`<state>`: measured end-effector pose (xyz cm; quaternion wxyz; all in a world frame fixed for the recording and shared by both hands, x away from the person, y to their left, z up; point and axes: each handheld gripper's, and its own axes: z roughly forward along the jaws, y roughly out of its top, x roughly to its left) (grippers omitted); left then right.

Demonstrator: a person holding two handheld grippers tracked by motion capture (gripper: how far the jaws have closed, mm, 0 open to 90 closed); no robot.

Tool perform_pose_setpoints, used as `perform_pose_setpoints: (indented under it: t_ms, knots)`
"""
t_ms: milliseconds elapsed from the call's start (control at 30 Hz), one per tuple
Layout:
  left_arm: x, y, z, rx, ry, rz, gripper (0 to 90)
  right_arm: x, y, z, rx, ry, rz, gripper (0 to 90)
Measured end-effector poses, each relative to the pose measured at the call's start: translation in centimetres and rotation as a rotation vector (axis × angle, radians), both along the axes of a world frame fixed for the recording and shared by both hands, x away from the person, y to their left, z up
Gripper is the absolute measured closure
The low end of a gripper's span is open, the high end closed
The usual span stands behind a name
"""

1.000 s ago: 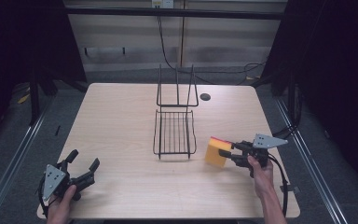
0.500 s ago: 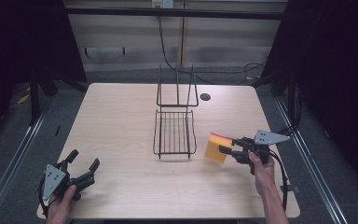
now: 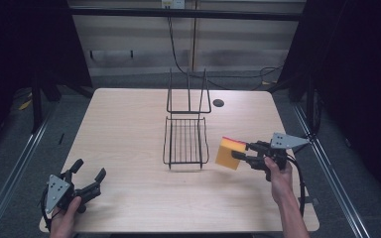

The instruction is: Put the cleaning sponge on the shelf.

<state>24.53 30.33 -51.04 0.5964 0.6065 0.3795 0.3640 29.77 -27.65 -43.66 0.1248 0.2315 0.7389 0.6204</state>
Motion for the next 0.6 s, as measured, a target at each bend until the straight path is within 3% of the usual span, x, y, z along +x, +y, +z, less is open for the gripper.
perform_pose_setpoints:
  t_ms: [600]
  knots:
    - [0.0, -0.1, 0.0, -0.012, -0.002, -0.002, 15.7, 1.6, 2.9, 2.4, -0.011, -0.026, 0.068, 59.5]
